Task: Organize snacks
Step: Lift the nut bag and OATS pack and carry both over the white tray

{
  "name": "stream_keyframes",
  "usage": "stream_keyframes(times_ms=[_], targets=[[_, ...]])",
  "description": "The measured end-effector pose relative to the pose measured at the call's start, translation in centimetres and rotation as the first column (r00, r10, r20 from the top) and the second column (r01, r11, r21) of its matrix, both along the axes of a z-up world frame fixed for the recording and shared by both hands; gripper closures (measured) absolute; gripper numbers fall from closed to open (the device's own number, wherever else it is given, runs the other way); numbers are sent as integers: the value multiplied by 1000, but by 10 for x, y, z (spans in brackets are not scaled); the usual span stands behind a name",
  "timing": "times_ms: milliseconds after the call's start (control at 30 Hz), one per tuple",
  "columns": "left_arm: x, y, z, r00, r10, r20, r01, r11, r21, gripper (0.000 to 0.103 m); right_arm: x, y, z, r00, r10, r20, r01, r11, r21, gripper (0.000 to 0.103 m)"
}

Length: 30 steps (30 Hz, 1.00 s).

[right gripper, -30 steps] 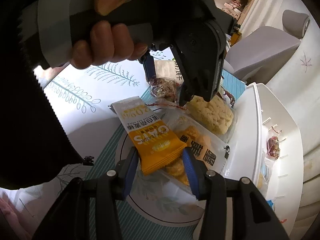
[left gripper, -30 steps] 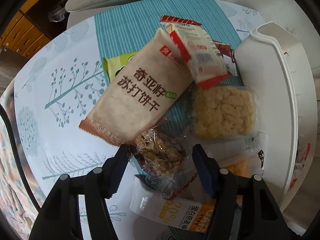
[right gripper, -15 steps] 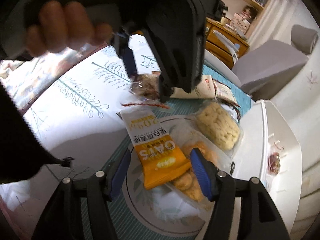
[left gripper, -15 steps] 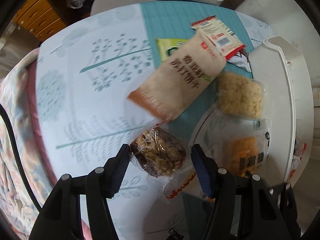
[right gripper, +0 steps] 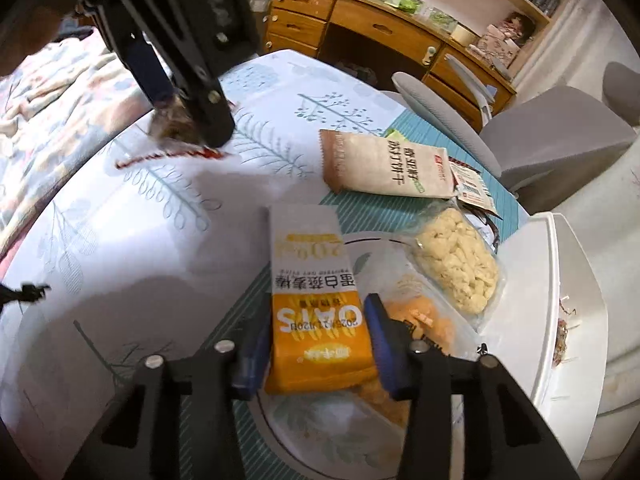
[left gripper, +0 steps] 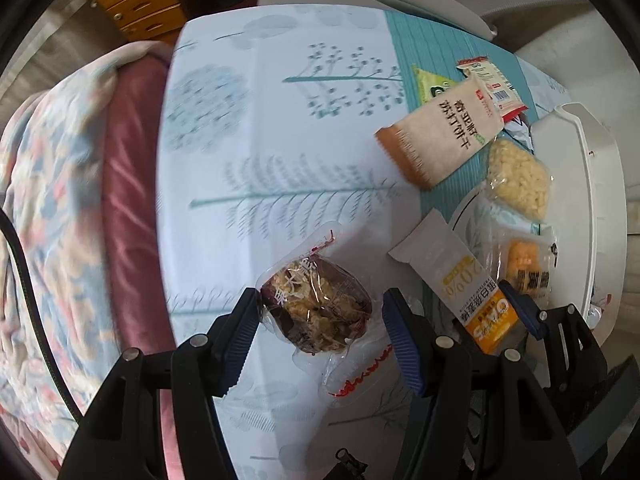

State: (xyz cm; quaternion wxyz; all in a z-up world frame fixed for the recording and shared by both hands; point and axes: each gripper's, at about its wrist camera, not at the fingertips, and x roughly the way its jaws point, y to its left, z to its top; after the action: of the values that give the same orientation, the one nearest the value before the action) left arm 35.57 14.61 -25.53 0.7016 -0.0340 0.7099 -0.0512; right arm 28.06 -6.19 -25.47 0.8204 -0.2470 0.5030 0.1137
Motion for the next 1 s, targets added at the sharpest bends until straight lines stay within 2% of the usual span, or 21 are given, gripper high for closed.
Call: stream_keyframes(times_ms=[100,400,733,1000], targets=[[-21,9,10,1000,15,6,-15,1000,-3,42,-5,6,2,1000,-1,-19,1,1000,-6,60],[-72,-5,42,1000,-1,31,2,1000,-23,42,-31,21,27,1000,-22,-12,22,1000,-2,60],[-123,-33,96,985,-105,138,120,987,-107,42,-83,15,81,990,-128,63,127,992,9,60],[-158,-64,131,951,-189,243,235,956,-176,41,-118,-13,120,964,-249,98,243,968,62,60]])
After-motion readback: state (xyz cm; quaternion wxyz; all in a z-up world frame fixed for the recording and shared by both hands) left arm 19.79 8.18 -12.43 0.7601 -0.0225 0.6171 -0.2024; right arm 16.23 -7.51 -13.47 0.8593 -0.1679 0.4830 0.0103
